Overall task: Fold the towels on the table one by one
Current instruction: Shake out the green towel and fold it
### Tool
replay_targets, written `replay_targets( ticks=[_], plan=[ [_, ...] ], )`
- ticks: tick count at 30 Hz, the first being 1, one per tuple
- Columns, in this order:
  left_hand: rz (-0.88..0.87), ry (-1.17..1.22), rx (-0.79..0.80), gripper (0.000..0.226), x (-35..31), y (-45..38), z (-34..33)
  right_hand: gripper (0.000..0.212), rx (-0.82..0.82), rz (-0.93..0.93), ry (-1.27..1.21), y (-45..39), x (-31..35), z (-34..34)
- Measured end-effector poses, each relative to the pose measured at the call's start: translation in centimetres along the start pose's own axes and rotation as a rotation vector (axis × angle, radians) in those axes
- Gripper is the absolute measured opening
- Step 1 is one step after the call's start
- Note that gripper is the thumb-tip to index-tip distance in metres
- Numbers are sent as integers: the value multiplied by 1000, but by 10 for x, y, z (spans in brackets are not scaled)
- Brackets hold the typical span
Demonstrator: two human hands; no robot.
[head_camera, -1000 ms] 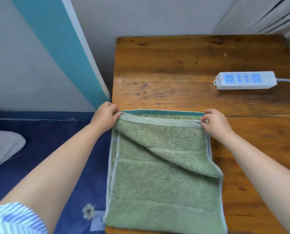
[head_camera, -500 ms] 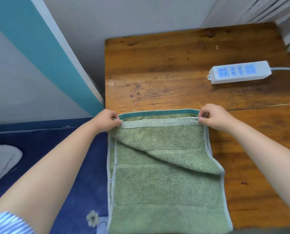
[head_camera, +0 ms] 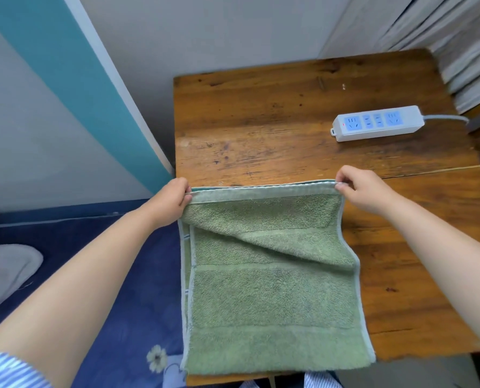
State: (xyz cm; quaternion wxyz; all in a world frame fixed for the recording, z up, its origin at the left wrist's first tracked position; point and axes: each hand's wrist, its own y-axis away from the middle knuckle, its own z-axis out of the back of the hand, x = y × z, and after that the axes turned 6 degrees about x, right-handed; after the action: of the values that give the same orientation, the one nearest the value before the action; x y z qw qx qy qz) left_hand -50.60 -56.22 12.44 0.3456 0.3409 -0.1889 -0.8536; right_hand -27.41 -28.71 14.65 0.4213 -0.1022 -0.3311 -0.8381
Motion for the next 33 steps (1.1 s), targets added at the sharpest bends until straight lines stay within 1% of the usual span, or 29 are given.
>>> replay_targets(
  ticks=[1,2,3,4,5,7,9,11,13,14,16,18,19,20,21,22,23,24,25,27,28,30,31,32,33],
  plan=[
    [-9,-4,0,6,-2,4,3,7,-23,-1,9,4,1,3],
    [-31,-46,-4,12,-5,11,8,4,-53,8,26,10,5,8],
    [-49,-117,13,21,-8,15,13,6,-80,19,46,13,8,10],
    [-71,-208,22,24,-12,23,21,15,-111,34,76,20,13,15],
    [-98,-305,27,22,-16,28,26,21,-135,45,116,24,16,19],
    [-109,-456,16,18,-29,43,39,24,-224,51,172,34,26,27],
    [-92,-531,-26,24,-50,62,54,24,-357,5,151,49,45,36],
    [-96,-526,-79,26,-72,75,67,25,-479,-17,122,62,67,46],
    [-138,-458,-176,29,-95,87,83,25,-601,31,82,80,90,60],
    [-166,-398,-244,31,-107,93,91,26,-669,58,63,89,100,69],
    [-216,-220,-443,34,-127,107,110,26,-853,103,29,110,117,92],
    [-315,-102,-645,30,-142,125,130,28,-1053,146,3,128,129,115],
    [-393,-126,-706,24,-147,134,137,31,-1118,159,2,136,134,122],
    [-502,-201,-743,20,-153,143,144,33,-1160,172,15,143,137,130],
    [-619,-308,-747,22,-156,150,150,33,-1159,175,27,146,139,135],
    [-713,-447,-739,21,-159,159,156,30,-1142,172,28,148,138,138],
    [-748,-636,-724,18,-160,166,164,27,-1127,158,18,152,135,145],
    [-688,-861,-701,17,-160,170,171,26,-1121,133,-3,153,131,150],
    [-612,-1074,-729,21,-160,173,180,27,-1144,108,-25,157,127,157],
    [-428,-1246,-784,25,-156,179,193,31,-1224,124,2,165,120,166],
    [-324,-1276,-742,28,-154,181,194,32,-1235,146,39,168,119,167],
    [-215,-1246,-638,37,-153,178,195,29,-1195,173,77,170,121,171],
    [-211,-1233,-592,37,-153,177,196,28,-1161,179,81,170,123,173],
    [-217,-1149,-552,36,-158,179,196,27,-1153,185,72,171,123,176],
    [-219,-1034,-509,33,-158,180,197,27,-1183,180,52,171,123,180]
  ],
)
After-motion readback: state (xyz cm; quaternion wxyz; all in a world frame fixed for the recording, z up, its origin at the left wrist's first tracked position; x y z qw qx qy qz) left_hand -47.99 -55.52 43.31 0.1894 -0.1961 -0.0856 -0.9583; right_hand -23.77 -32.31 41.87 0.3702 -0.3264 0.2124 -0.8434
